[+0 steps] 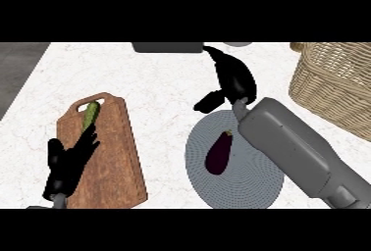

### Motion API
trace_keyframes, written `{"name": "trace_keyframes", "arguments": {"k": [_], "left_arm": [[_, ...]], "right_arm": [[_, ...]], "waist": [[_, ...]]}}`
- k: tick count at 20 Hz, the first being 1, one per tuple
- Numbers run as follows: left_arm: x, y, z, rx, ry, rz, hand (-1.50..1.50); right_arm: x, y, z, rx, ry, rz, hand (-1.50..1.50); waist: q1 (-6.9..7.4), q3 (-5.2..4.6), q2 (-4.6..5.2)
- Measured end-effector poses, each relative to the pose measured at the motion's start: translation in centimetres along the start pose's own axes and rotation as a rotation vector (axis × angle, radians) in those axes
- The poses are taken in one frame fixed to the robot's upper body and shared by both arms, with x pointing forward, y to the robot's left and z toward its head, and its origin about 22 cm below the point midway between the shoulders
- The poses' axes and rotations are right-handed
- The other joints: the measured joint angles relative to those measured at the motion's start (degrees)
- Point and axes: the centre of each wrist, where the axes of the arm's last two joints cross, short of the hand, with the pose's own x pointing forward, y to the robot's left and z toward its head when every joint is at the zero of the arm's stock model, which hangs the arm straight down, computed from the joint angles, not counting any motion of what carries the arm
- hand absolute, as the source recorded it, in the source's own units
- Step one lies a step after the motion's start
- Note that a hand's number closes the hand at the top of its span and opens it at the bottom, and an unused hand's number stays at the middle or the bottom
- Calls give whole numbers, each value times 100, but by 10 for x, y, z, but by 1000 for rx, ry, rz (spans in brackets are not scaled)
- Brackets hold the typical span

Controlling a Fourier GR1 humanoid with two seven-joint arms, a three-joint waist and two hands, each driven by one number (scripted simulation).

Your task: Pick the eggplant from the placemat and place it in the basket

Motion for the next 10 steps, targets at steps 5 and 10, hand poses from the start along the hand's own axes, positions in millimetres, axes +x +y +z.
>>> {"name": "trace_keyframes", "arguments": {"k": [5, 10], "left_arm": [[-3, 6, 4, 9, 6, 8, 0], [-4, 11, 6, 15, 18, 17, 0]], "right_arm": [[52, -63, -3, 90, 73, 195, -150], [82, -102, 2, 273, 123, 283, -150]], "waist": [[-86, 21, 1], [-153, 35, 13]]}}
